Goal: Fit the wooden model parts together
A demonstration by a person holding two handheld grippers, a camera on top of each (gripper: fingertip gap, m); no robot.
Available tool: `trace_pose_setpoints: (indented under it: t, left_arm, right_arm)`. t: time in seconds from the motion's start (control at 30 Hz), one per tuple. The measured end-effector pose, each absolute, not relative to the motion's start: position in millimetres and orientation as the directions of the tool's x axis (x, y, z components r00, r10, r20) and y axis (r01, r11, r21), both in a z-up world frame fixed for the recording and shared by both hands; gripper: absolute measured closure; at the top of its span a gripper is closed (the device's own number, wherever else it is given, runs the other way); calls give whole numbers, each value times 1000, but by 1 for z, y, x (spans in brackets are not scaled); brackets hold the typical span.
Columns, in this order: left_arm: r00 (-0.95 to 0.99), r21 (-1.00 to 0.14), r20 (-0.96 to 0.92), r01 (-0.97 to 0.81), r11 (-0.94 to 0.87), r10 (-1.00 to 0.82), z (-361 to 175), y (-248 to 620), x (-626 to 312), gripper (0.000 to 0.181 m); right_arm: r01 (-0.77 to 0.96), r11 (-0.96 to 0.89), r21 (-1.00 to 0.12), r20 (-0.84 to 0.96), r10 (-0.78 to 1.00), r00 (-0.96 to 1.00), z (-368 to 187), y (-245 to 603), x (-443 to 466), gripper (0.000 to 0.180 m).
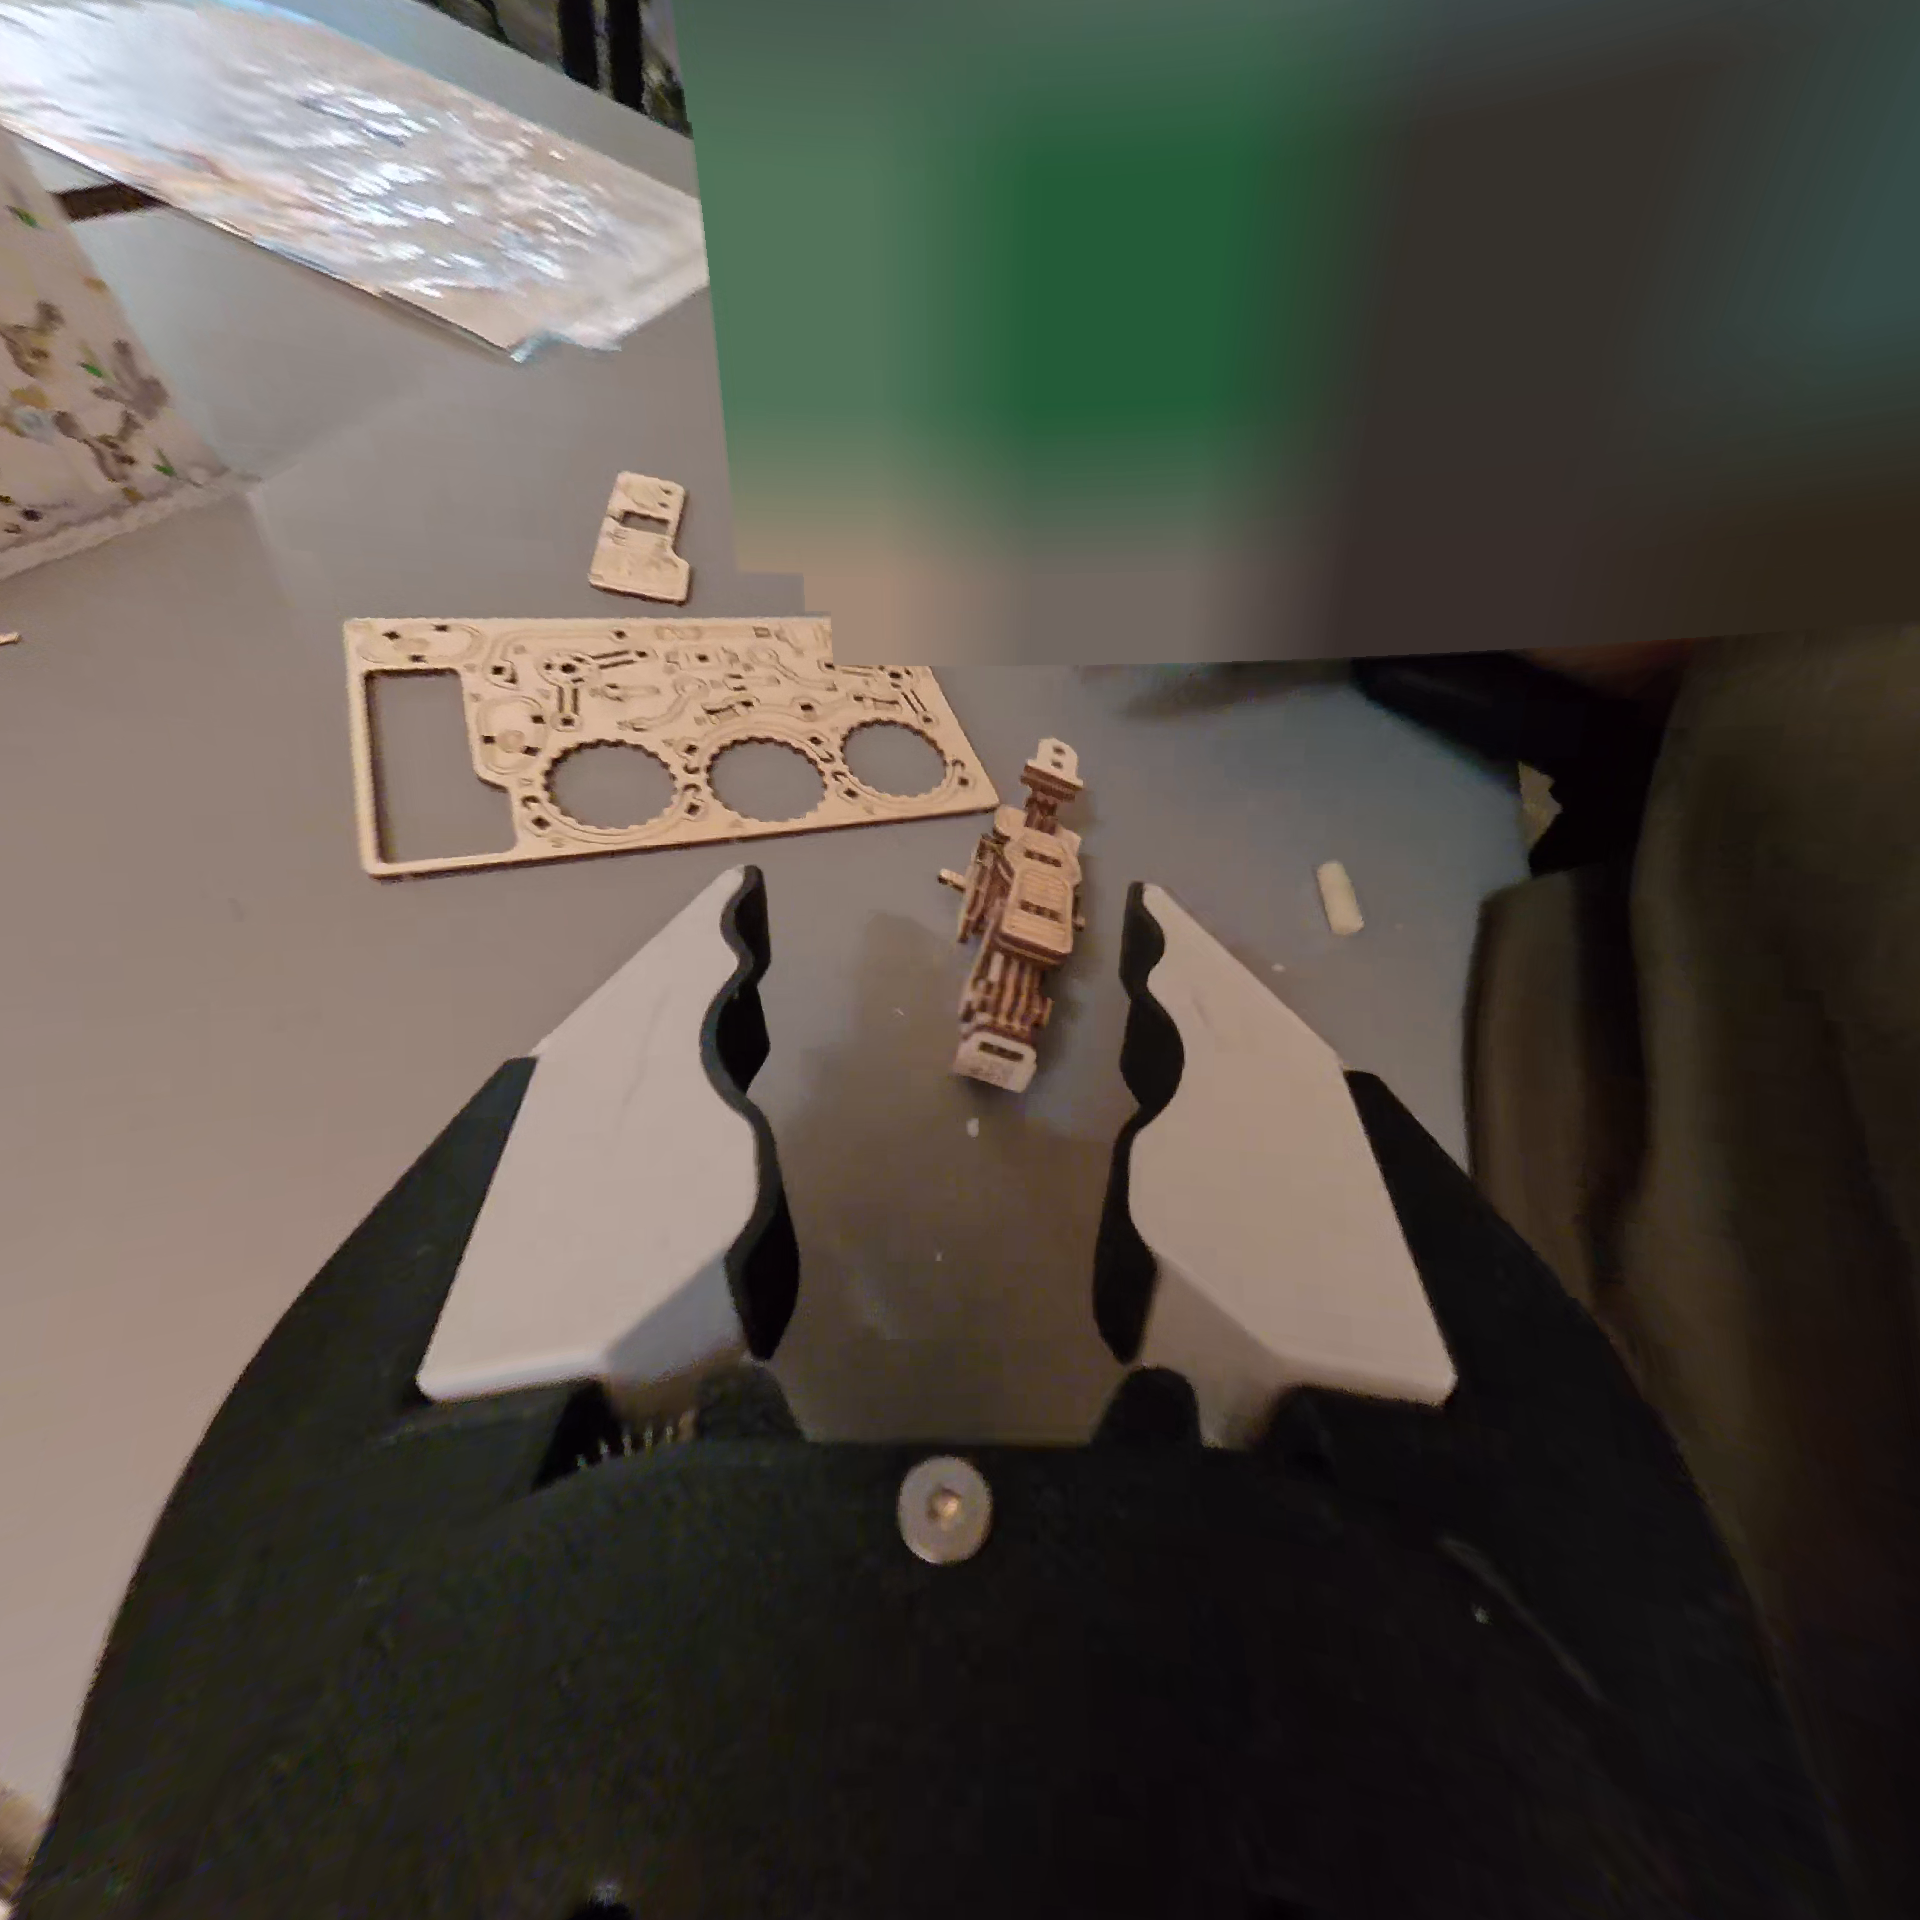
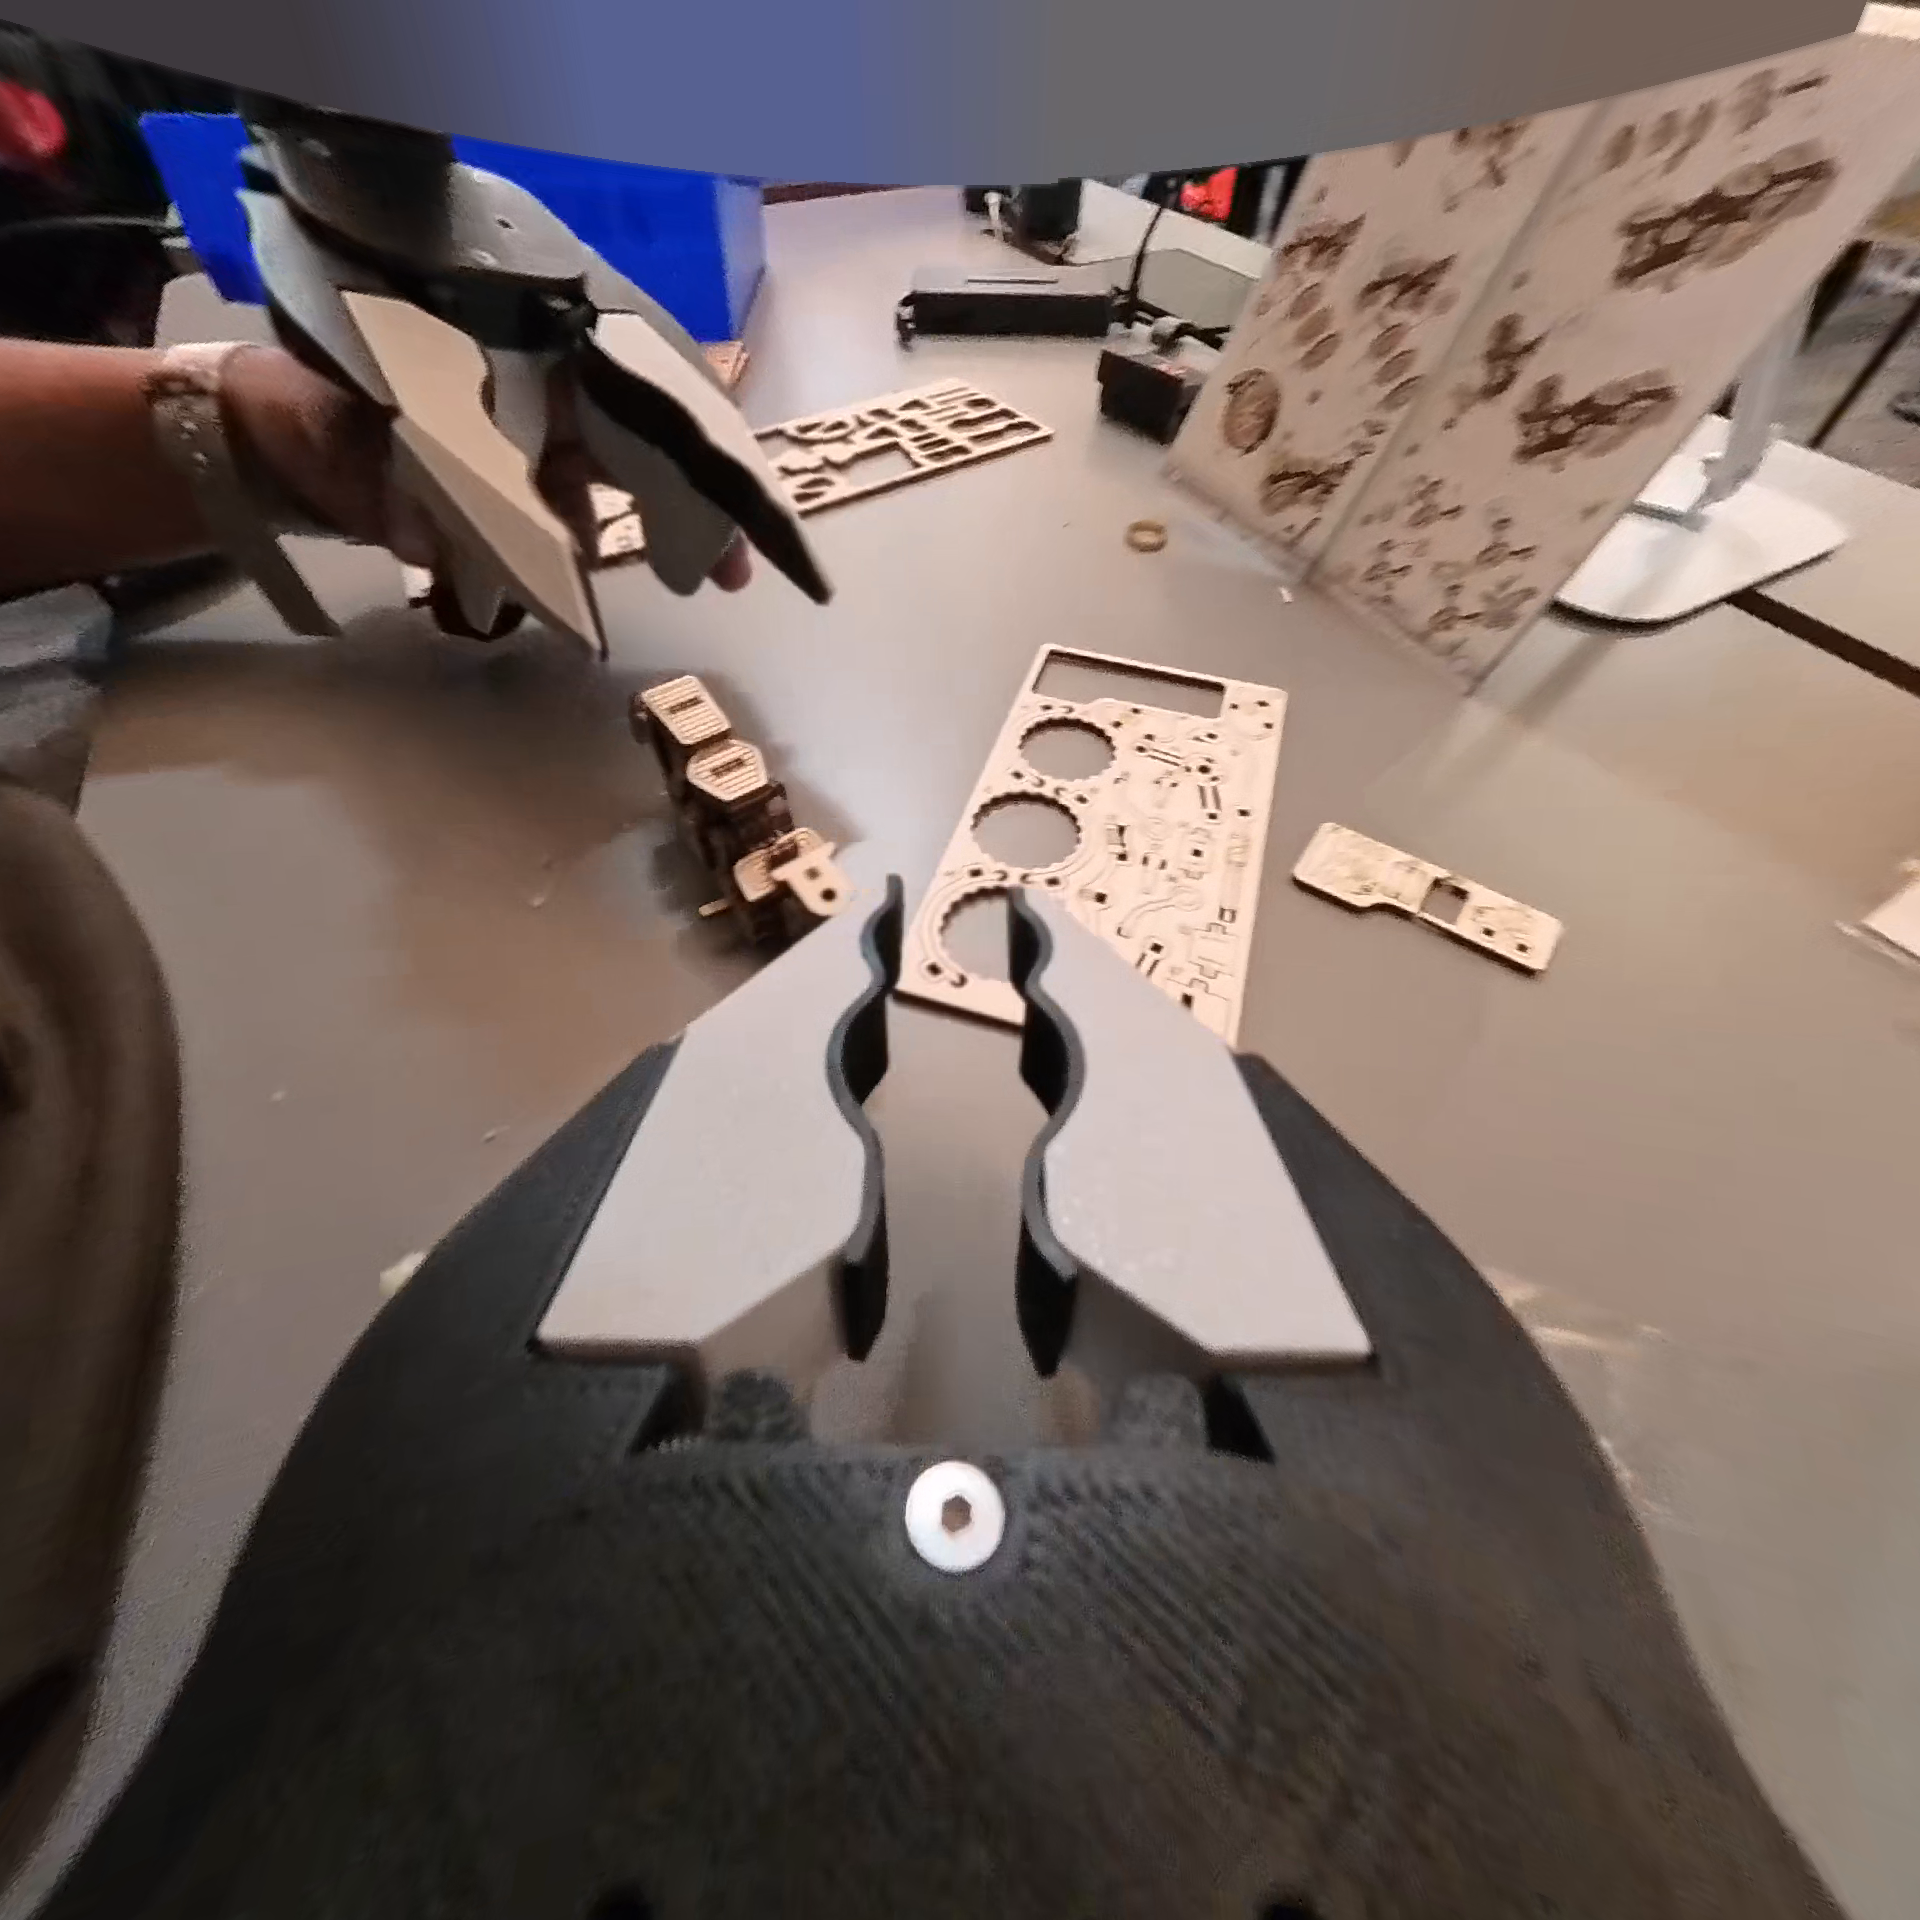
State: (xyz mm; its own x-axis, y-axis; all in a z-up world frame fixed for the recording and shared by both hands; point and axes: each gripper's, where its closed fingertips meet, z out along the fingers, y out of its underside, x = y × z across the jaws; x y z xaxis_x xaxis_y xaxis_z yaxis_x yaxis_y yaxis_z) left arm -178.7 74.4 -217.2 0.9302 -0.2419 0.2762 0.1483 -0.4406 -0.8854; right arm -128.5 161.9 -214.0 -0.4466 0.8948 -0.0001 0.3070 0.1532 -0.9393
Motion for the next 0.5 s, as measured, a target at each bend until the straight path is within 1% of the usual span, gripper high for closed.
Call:
trace_pose_setpoints:
  t: [0.17, 0.5]
  left_arm:
    - [954, -893, 272, 202, -402, -124, -215, 77, -204, 115]
    - [958, -900, 285, 268, -344, -1, -211, 78, -228, 118]
  right_arm:
    - [357, 138, -924, -17, 917, -399, -222, 171, -133, 158]
    - [378, 109, -919, -51, 919, -391, -224, 173, -134, 158]
